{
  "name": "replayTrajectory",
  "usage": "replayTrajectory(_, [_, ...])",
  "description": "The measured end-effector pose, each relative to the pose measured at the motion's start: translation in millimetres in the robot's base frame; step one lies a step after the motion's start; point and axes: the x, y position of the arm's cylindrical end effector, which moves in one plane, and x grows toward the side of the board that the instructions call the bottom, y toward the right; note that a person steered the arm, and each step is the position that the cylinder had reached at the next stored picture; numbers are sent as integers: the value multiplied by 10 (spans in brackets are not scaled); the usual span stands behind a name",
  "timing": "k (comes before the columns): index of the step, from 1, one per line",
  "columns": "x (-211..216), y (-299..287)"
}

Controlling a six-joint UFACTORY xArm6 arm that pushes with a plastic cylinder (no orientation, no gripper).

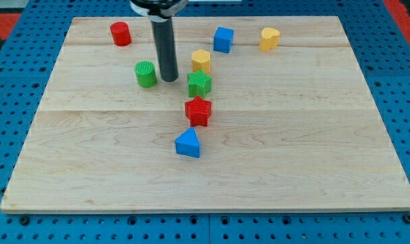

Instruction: Move the green star into the green circle

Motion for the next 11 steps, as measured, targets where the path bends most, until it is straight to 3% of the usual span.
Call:
replayTrajectory(2, [0,518])
replayTrajectory(3, [53,1120])
replayTrajectory(4, [331,1272])
replayTrajectory(6, [279,481])
replayTrajectory(7, [290,836])
replayTrajectory(10, [511,823])
replayTrajectory(11, [632,257])
